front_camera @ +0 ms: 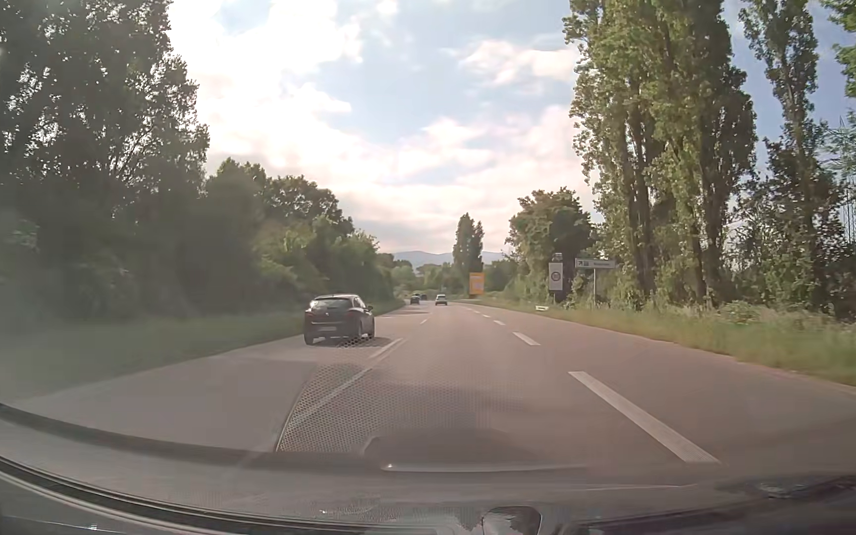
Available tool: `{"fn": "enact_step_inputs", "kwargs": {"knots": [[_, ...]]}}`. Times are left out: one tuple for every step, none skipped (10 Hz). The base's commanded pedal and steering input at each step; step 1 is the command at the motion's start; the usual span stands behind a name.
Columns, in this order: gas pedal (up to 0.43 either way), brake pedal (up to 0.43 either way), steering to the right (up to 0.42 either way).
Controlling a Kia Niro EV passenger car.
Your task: Follow the waypoints while adhering to traffic rules and regulations
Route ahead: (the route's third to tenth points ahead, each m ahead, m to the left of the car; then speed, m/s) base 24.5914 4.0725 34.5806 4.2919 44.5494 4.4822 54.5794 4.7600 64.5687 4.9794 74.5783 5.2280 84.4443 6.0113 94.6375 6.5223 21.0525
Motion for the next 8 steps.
{"fn": "enact_step_inputs", "kwargs": {"knots": [[0.169,0.000,-0.004],[0.169,0.000,-0.004],[0.169,0.000,-0.004],[0.169,0.000,-0.004],[0.169,0.000,-0.004],[0.169,0.000,-0.004],[0.169,0.000,-0.004],[0.169,0.000,-0.004]]}}
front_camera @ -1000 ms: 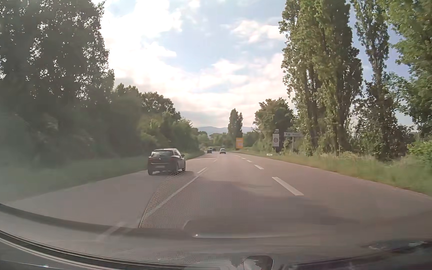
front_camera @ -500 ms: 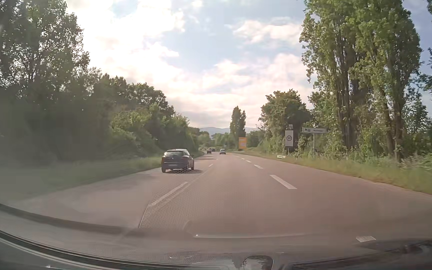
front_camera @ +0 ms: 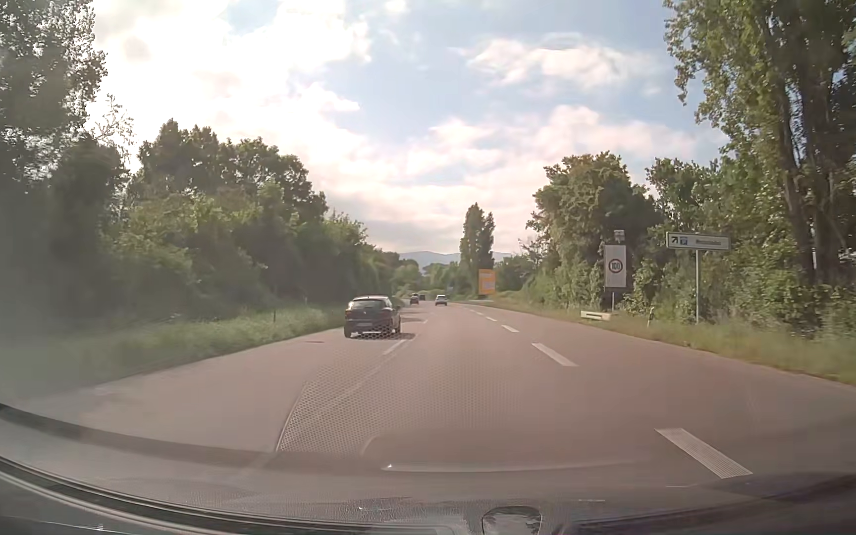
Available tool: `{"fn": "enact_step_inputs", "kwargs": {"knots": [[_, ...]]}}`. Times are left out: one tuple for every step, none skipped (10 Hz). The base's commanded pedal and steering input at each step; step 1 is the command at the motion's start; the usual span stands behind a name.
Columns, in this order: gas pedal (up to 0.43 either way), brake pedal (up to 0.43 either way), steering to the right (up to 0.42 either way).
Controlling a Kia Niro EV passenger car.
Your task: Follow the waypoints while adhering to traffic rules and regulations
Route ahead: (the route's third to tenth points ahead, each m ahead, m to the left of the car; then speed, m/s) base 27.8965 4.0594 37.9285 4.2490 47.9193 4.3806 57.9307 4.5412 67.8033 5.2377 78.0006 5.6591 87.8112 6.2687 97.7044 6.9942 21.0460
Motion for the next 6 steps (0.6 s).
{"fn": "enact_step_inputs", "kwargs": {"knots": [[0.169,0.000,-0.004],[0.169,0.000,-0.004],[0.169,0.000,-0.004],[0.169,0.000,-0.004],[0.169,0.000,-0.004],[0.169,0.000,-0.004]]}}
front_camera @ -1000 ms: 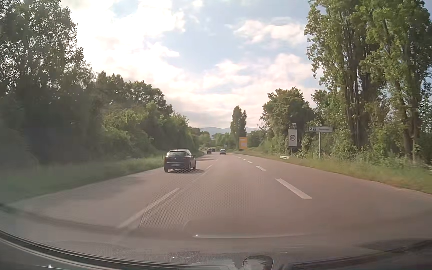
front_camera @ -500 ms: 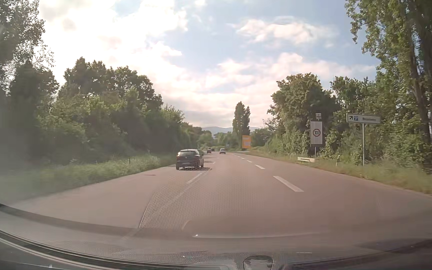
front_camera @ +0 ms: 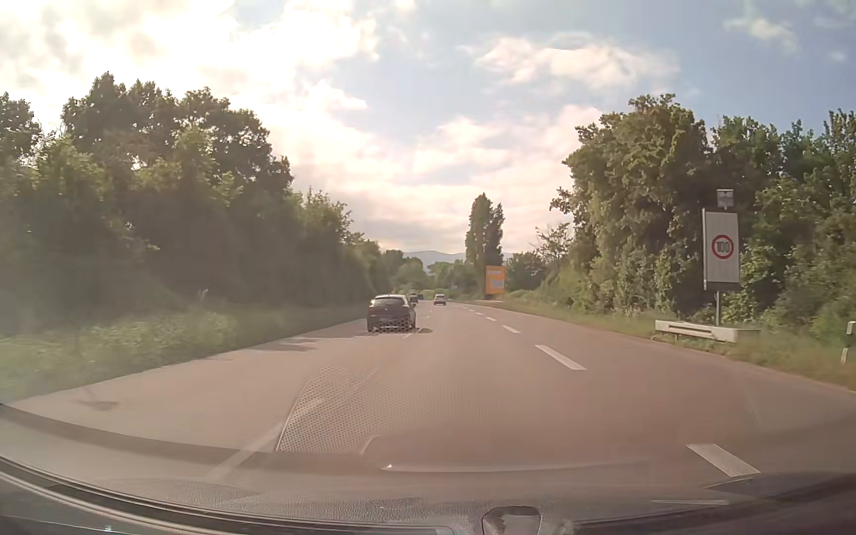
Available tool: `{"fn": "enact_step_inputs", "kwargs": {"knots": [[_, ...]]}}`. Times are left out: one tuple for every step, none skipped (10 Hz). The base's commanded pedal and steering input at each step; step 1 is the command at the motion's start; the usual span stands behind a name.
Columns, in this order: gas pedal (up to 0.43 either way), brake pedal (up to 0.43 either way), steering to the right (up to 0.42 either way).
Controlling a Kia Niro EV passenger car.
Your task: Follow the waypoints while adhering to traffic rules and regulations
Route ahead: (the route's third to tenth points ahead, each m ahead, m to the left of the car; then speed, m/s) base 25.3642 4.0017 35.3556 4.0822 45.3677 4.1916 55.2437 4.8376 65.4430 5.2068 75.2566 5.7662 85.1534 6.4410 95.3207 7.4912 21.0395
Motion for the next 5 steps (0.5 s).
{"fn": "enact_step_inputs", "kwargs": {"knots": [[0.169,0.000,-0.004],[0.169,0.000,-0.004],[0.169,0.000,-0.004],[0.169,0.000,-0.004],[0.169,0.000,-0.004]]}}
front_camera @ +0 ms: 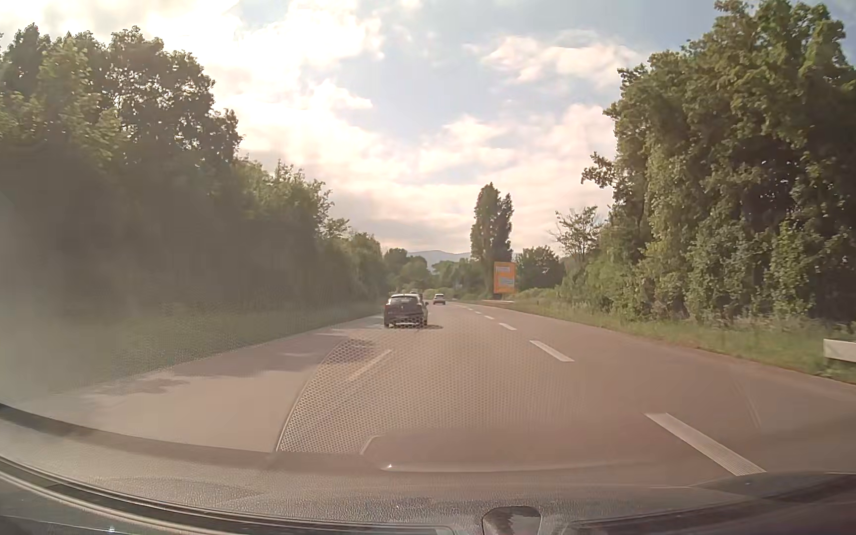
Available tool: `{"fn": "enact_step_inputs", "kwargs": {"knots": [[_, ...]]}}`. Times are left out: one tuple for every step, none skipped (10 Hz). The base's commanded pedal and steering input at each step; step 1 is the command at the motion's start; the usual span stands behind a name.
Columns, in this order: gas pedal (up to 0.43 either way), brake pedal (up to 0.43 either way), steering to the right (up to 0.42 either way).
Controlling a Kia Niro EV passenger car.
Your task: Follow the waypoints while adhering to traffic rules and regulations
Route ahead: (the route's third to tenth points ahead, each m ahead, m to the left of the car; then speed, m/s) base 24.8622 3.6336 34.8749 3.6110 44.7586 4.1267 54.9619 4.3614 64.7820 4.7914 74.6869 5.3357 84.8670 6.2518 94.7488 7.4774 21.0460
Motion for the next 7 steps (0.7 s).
{"fn": "enact_step_inputs", "kwargs": {"knots": [[0.169,0.000,-0.004],[0.169,0.000,-0.004],[0.169,0.000,-0.004],[0.169,0.000,-0.004],[0.169,0.000,-0.004],[0.169,0.000,-0.004],[0.169,0.000,-0.004]]}}
